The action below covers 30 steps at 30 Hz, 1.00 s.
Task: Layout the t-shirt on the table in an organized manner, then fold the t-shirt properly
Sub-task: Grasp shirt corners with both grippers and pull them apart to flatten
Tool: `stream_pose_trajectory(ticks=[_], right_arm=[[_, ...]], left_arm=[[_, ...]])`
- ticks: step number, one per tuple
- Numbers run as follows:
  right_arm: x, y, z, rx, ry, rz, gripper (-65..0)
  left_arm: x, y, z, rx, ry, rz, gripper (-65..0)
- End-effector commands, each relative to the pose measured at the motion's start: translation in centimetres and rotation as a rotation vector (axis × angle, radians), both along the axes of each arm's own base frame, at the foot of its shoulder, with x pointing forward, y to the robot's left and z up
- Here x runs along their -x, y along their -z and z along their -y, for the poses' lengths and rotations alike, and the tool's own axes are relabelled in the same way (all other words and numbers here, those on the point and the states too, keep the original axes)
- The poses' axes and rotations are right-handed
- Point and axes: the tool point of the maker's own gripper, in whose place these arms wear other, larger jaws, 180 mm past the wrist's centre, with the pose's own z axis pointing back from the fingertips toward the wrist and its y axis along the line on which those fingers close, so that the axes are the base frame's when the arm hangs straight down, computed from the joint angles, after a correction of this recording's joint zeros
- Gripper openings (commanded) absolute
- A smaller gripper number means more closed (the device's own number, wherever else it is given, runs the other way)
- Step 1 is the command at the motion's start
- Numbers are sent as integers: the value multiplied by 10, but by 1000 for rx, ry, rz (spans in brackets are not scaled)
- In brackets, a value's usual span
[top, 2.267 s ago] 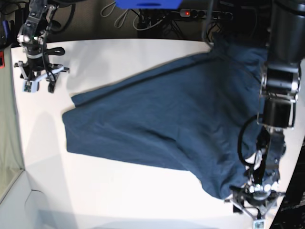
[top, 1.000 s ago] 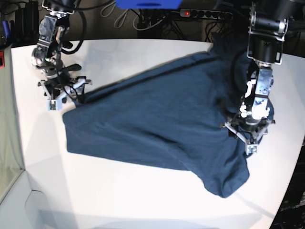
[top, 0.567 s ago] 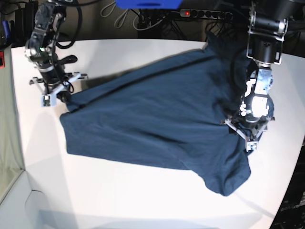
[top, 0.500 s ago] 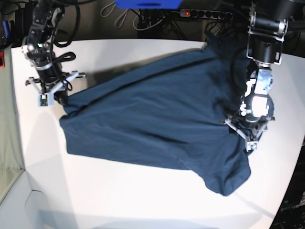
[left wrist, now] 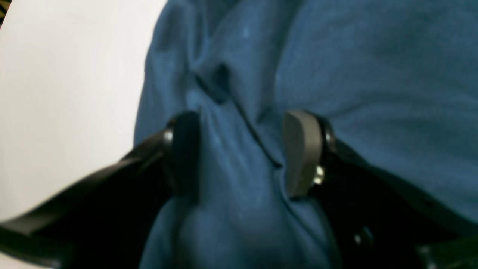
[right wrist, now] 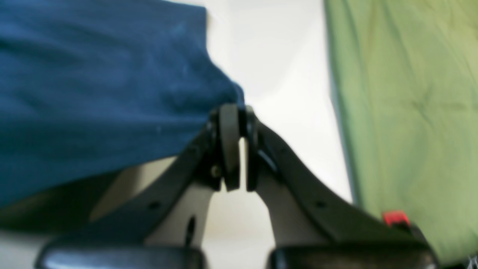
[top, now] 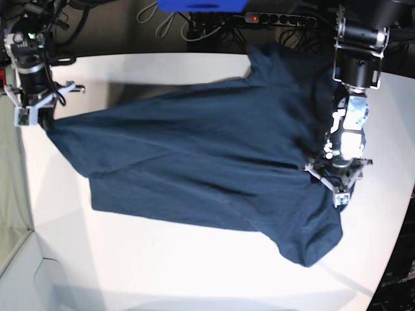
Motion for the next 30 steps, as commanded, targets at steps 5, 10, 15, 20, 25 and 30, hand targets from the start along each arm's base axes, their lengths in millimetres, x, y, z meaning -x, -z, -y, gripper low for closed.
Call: stream_pose_trajectory(ticks=[5,10,15,20,25,30], right_arm=[[31,12,3,15,-1,-68,-650],[54,39,-12,-29,-28,-164,-650],[76,66,-32,-72,-76,-262,-603],[89,72,-34,-83,-78,-295,-423],[87,64,-16,-53,-33,-273,-310],[69,44,16,-8,56,-187,-294]], left_arm=[[-2,-3,-1,7,-8,-4,-303],[-3,0,12,27,2,-3,-303],[-4,-2,14,35,3,5,-303],[-17,-25,20,39,22,71,-303],[-33,-88,41,44,83,242,-303],[2,-127,36,83,47,373,-303]])
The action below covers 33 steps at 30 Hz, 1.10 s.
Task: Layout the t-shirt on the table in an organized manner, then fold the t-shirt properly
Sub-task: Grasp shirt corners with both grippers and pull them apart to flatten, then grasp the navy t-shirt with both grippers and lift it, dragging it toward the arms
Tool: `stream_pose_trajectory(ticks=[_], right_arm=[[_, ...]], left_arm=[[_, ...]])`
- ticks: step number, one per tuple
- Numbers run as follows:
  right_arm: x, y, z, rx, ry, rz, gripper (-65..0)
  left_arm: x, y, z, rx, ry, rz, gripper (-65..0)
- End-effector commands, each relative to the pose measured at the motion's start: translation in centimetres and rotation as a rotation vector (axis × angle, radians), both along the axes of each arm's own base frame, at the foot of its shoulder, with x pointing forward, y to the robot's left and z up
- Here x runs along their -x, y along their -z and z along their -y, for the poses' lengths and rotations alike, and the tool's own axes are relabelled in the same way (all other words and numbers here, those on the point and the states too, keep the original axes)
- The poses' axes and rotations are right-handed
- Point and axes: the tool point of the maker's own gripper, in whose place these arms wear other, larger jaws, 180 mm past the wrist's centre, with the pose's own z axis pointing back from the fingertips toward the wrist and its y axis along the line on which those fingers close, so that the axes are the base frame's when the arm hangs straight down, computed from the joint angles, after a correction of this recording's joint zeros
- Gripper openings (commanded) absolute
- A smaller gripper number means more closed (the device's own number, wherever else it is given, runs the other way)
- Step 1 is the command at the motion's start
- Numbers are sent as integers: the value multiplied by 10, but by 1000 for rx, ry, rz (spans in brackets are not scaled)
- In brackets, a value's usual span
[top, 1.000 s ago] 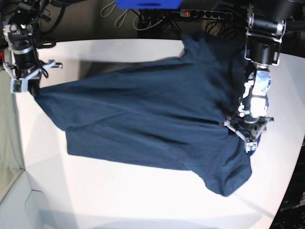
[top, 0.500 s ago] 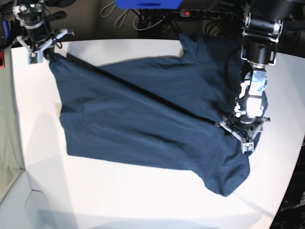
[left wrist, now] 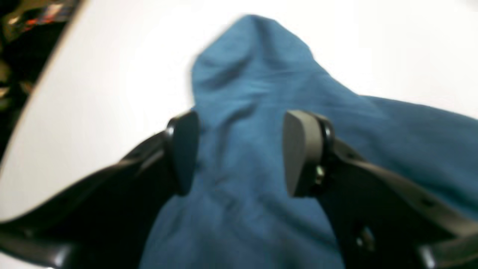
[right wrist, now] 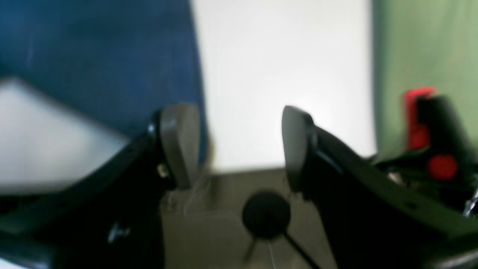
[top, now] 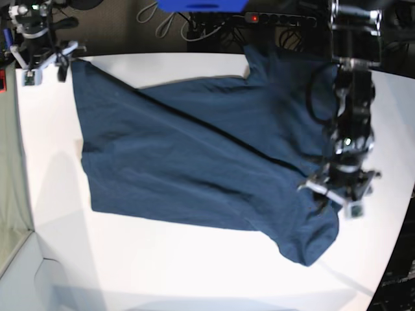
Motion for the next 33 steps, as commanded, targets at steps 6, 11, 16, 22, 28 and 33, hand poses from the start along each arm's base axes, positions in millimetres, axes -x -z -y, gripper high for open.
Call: stream_pose_trajectory(ticks=[6,11,16,22,28,33], right_arm=[[-32,-40,34,61,99,168,-294],[-60,-57,35,56,104,256,-293],[-100,-63,-3,-7,4,318,-293],[-127,-58,-76,-100,-183,326,-293],[-131,-53,-113,-149,-274,315,-294],[-134,-43,-136,-189,-323,293,-294]], left_arm=[[79,31,15,44,2,-119,-303],[131,72,20,64,-7,-273,-303],[159,104,13,56,-26,-378,-303],[184,139,-43,24,-167,-487,-304],[169,120,-128,-87,-292,-429,-304],[140,78,-142,-119,-300,-311,-304]])
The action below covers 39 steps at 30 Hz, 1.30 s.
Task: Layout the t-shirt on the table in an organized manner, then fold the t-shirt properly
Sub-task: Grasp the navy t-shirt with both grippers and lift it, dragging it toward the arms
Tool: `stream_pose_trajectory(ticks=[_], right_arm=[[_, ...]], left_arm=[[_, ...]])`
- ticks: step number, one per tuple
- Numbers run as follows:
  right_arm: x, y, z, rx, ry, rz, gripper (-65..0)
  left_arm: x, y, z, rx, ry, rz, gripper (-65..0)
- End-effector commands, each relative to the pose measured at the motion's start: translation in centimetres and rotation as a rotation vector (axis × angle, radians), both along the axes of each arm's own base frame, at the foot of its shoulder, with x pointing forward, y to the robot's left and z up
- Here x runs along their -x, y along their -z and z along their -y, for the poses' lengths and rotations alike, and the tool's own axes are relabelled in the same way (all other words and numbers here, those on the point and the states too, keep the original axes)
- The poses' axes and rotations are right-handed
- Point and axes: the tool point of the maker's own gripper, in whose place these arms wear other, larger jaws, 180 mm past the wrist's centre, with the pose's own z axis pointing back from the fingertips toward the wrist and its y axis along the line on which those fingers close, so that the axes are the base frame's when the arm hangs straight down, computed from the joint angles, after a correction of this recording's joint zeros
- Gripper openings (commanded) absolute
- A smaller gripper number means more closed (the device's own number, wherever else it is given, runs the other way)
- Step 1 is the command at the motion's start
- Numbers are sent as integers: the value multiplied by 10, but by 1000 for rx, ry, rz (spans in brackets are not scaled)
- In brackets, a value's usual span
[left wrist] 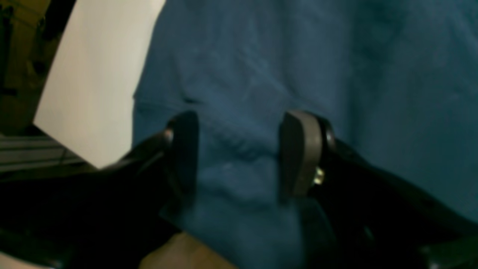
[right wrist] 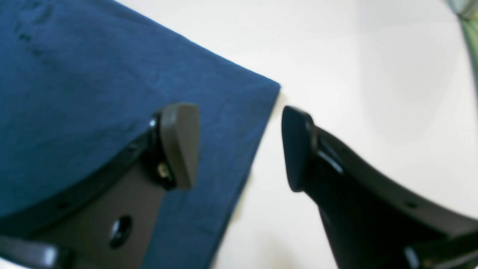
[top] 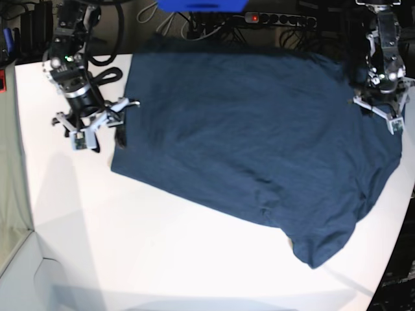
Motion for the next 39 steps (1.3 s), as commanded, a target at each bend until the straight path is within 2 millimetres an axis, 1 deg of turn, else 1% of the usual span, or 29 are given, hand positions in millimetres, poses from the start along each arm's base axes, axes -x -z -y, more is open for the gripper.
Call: stream_pose_trajectory(ticks=[1,3,6,7,9,10,12,13,16,17,19,21,23,24,26,27,29,30,31,33,35,37,39], right_arm=[[-6,-7,-6,-19,-13,35,-294],[-7,3,-20,-40,-46,10,-294],[-16,9,-39,-64,-96,1,-294],[-16,12,-46,-70,-112,-5,-294],[-25,5,-56,-75,-141,17,-295],[-27,5,-63,-80,-157,19,-295],[-36,3,-72,-87,-181,27,-295],[-42,4,-75,-89,-189,28,-295],[-56,14,-73,-96,-184,6,-295],[-60,17,-73,-97,-183,0,-295],[-65,23,-65,-75,-186,-14,-295],[-70,30,-58,-61,-185,-34,-295],[-74,44,-53,-57,-181,-68,-295],[-75,50,-49,-50,-178,-87,-295],[-74,66,-42,-44,-173,-132,-295],[-73,73,-41,-46,-170,-152,-295],[-66,82,-38,-43,-170,-178,-295],[-58,89,-39,-44,-172,-199,-296],[-48,95,-43,-44,-186,-218,-296],[-32,102,-57,-42,-228,-240,-296],[-8,109,-74,-44,-278,-268,-296],[13,112,-92,-50,-330,-286,-296],[33,111,-112,-60,-386,-296,-296]], left_arm=[[-20,-31,-6,-52,17,96,-304],[-29,-48,-1,-59,32,146,-304],[-40,-73,13,-65,71,217,-304],[-39,-78,20,-58,82,226,-304],[-34,-80,32,-22,75,214,-304],[-31,-81,39,-1,71,208,-304],[-25,-73,53,53,64,163,-304],[-21,-63,62,88,56,130,-304],[-11,-34,89,170,58,44,-304],[-7,-23,96,191,60,17,-304],[0,-6,103,208,67,-30,-304],[4,9,105,215,67,-66,-304],[10,22,96,208,46,-88,-304],[10,26,93,203,40,-88,-304],[4,27,82,178,39,-78,-304],[2,27,77,166,38,-75,-304],[-5,30,72,162,32,-72,-304],[-10,30,71,165,27,-68,-304],[-18,29,70,167,24,-59,-304],[-35,25,71,173,23,-36,-304],[-55,20,71,185,15,-7,-304],[-75,15,70,195,7,16,-304],[-99,10,74,207,16,36,-304]])
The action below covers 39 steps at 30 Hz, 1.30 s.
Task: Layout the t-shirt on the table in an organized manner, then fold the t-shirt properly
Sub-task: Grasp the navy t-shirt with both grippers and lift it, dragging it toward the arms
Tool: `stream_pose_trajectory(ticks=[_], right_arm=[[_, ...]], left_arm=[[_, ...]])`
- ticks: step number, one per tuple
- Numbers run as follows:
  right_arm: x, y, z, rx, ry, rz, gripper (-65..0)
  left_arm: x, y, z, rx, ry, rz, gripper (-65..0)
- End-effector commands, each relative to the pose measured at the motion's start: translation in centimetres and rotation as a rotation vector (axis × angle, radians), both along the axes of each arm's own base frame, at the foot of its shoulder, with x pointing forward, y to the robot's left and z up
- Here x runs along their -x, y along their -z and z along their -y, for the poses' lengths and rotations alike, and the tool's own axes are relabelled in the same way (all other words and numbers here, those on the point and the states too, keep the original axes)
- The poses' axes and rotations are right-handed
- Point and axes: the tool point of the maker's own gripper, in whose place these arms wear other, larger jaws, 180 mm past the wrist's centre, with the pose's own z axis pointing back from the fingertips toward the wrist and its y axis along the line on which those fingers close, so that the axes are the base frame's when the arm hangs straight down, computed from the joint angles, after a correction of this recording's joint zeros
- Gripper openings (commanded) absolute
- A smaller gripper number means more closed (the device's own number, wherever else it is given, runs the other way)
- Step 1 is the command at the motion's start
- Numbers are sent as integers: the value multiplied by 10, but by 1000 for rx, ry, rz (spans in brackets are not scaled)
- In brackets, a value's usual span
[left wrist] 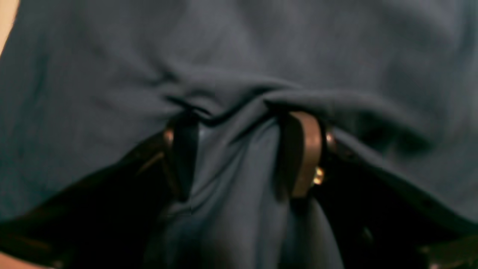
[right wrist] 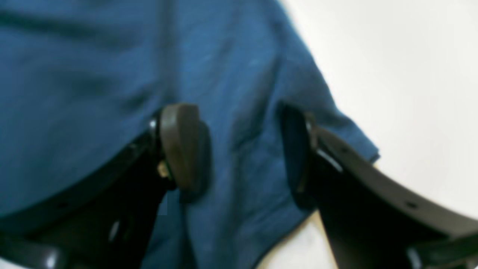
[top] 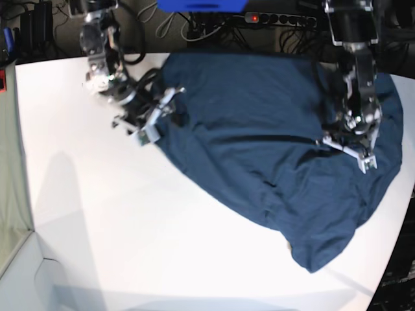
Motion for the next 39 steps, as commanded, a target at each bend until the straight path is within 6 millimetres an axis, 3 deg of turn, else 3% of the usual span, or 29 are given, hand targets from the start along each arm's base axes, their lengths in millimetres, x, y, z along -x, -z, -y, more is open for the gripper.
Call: stream_pose_trajectory(ticks=[1,6,9,13,16,21,23,25,28,33,36,39], right_arm=[[25,10,-11,24,-59,-69,-296],[71,-9,-62,-40,-197,-64,-296],[89,-20,-75,-49,-269,-49,-296],[86,-27,-65,-24,-283,-19,-296],[72,-34,-42,12,-247,18,-296],[42,-51,-5,52,-136,87,-296],[29,-55,5,65,-109,112,-296],[15,-59,15,81,-81,135,-296],[-8,-63,45,116,-3,163,-296],[-60,-85,85,153,100,247,-296],[-92,-106,90,147,124,311,-294],[-113,-122,82,129,116,354,-294]], left_arm=[[-18,-8,4,2,13,18,-304],[-76,-13,42,18,95,69,-304],[-107,-20,77,20,160,132,-304],[-127,-38,113,48,212,197,-305],[-137,-78,125,53,233,315,-305],[-123,-142,136,39,271,505,-304],[-110,-159,141,39,285,558,-304],[-93,-164,146,43,299,577,-305],[-60,-150,154,62,309,550,-305],[2,-104,157,94,309,418,-306],[36,-73,158,109,303,319,-307],[56,-53,157,117,298,253,-307]])
